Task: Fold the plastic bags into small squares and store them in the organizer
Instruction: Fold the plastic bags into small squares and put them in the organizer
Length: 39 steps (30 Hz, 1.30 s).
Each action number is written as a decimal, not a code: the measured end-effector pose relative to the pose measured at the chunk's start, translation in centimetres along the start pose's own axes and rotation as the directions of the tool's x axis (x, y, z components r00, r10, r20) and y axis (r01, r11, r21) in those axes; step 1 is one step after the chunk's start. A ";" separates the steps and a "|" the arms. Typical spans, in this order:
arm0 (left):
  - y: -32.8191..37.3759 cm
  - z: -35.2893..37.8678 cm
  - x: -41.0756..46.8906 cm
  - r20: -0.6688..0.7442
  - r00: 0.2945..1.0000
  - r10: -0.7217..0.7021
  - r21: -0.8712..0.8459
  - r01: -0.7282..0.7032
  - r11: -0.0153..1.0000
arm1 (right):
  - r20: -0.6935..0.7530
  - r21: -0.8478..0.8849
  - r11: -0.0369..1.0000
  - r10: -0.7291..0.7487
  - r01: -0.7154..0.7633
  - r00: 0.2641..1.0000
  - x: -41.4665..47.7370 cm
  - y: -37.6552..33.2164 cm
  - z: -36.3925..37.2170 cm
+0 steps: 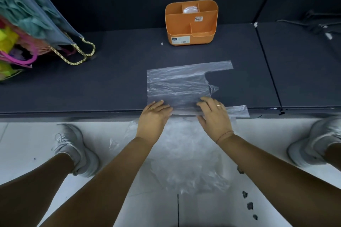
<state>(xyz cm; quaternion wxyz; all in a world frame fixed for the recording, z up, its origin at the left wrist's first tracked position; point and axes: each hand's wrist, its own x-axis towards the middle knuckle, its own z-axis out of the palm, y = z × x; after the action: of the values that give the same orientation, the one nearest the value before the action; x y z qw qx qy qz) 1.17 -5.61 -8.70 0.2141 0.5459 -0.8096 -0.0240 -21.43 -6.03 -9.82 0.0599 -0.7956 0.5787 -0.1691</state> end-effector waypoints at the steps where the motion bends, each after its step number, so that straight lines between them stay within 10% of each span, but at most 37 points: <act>1: -0.1 -0.9 0.0 0.046 0.996 -0.072 -0.067 0.075 0.995 | -0.043 -0.005 1.000 -0.019 0.019 0.999 -0.3 0.6 -0.3; 6: -1.8 -4.6 0.7 0.306 0.869 -0.389 -0.159 0.449 0.879 | 0.106 0.071 0.989 0.122 -0.130 0.987 -0.9 4.1 -3.2; 11: -4.1 -6.3 2.2 0.430 0.732 -0.529 -0.382 0.678 0.627 | 0.597 0.252 0.849 0.241 -0.464 0.765 3.0 6.2 -9.2; 19: -6.5 -5.0 6.2 0.455 0.548 -0.702 -0.556 0.791 0.257 | 0.567 0.506 0.453 0.466 -0.734 0.679 8.3 9.0 -8.9; 25: -7.7 -1.3 8.5 0.355 0.515 -0.780 -0.552 0.789 0.270 | 0.419 0.465 0.415 0.675 -0.782 0.607 10.3 9.0 -5.1; 39: -7.9 1.5 9.2 -0.093 0.742 -0.664 -0.043 0.664 0.747 | 0.059 0.242 0.524 0.833 -0.817 0.551 11.1 6.7 -3.5</act>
<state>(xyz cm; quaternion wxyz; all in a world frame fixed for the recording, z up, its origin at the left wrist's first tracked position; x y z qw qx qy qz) 4.66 -17.28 -9.23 0.2346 0.7980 -0.5503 -0.0736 -25.62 -18.28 -6.33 0.2101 -0.4076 0.8623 -0.2148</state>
